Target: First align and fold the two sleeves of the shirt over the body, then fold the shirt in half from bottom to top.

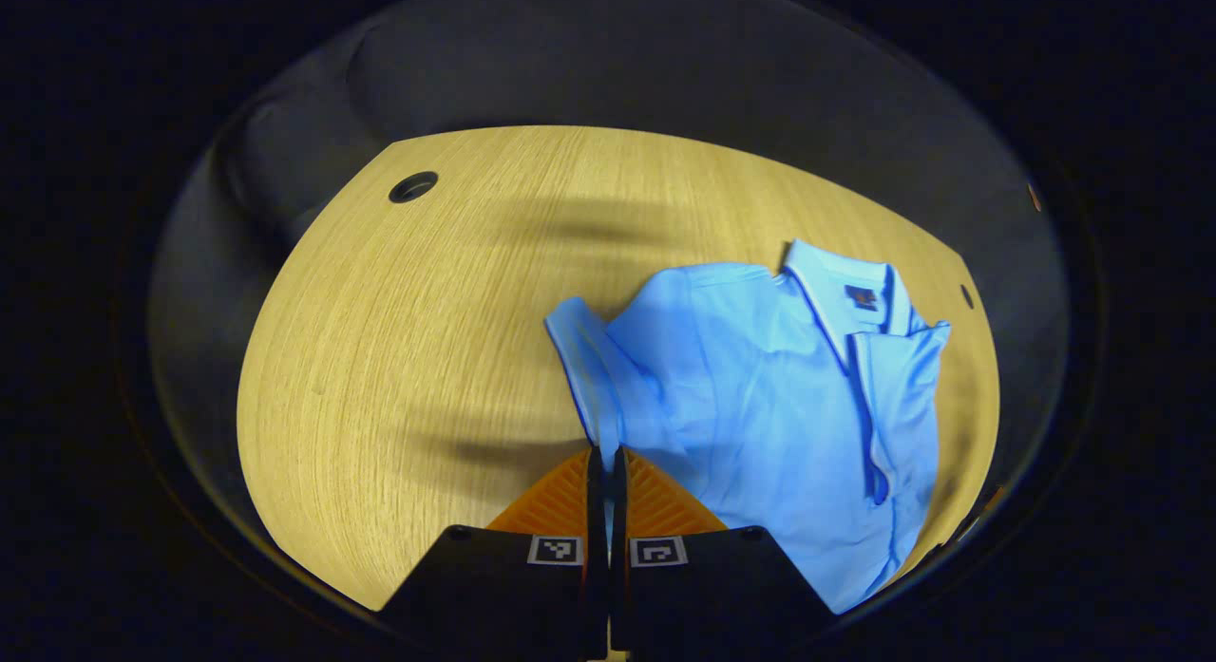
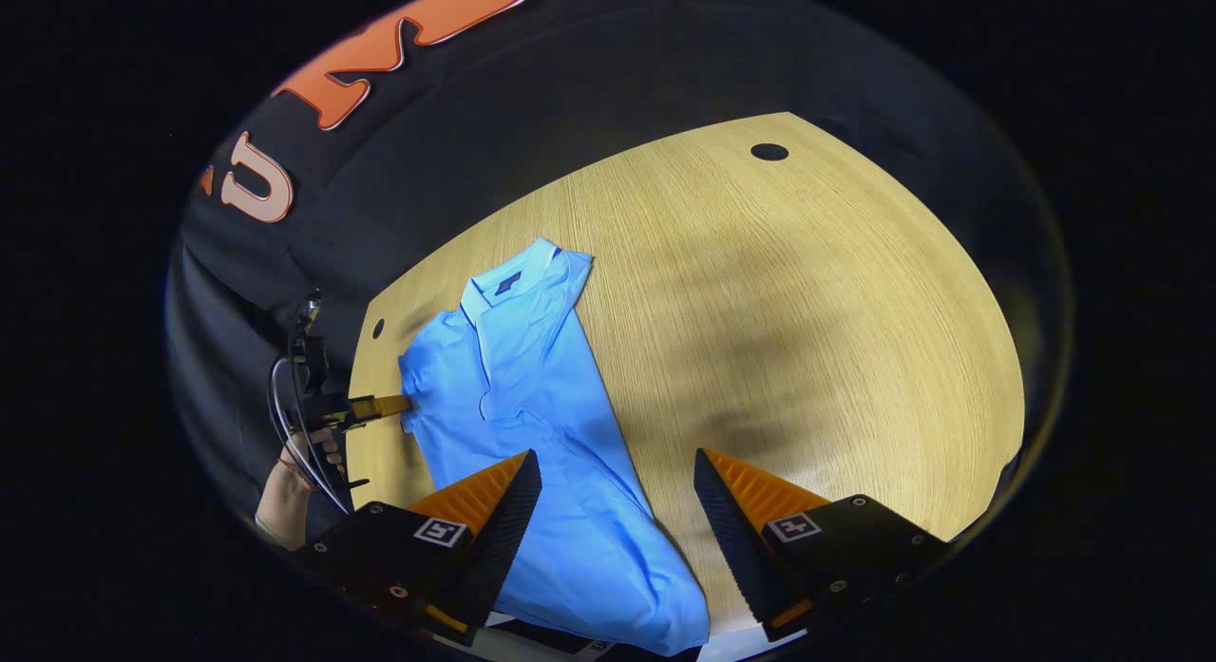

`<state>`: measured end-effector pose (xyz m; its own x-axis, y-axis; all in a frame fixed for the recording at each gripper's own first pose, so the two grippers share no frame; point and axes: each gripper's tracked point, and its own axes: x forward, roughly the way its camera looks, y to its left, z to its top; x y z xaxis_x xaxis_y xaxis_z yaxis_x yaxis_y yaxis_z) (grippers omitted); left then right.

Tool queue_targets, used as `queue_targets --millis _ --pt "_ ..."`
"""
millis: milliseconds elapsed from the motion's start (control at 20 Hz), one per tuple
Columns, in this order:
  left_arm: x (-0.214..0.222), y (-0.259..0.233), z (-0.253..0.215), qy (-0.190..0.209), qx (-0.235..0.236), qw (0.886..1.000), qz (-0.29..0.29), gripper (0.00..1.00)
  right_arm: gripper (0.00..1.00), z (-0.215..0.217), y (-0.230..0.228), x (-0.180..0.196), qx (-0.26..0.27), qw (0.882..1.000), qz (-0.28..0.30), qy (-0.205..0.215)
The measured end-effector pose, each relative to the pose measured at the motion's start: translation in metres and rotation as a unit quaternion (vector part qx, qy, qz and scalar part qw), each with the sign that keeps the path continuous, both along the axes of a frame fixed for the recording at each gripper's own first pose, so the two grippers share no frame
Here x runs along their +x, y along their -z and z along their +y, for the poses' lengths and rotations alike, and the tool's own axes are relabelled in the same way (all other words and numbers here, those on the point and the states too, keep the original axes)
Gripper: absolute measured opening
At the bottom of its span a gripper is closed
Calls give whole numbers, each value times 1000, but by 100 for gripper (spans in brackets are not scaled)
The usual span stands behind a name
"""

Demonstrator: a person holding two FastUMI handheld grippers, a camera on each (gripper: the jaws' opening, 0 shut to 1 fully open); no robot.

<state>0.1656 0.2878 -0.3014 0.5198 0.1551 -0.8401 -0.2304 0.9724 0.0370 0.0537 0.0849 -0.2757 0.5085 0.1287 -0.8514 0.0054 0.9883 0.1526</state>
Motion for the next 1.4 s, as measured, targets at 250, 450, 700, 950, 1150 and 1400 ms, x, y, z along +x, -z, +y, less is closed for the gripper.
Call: queue_targets --millis 250,450,700,950,1150,1400 --pt "8 -52 -29 70 60 995 -40 4 99 -6 -3 -3 8 1000 -7 6" --pt "10 -76 -76 107 65 990 -61 4 99 -13 -5 -11 11 1000 -7 2" --pt "21 -85 -139 139 48 987 -68 4 99 -27 -6 -21 22 1000 -4 8" --pt "23 -59 -201 163 18 986 -39 4 99 -48 -4 -32 29 999 1 20" --pt "27 -24 -240 170 -9 985 -13 5 99 -65 -5 -39 24 999 4 30" --pt "27 -1 -261 166 -30 986 4 30 98 -76 -3 -46 25 999 7 37"
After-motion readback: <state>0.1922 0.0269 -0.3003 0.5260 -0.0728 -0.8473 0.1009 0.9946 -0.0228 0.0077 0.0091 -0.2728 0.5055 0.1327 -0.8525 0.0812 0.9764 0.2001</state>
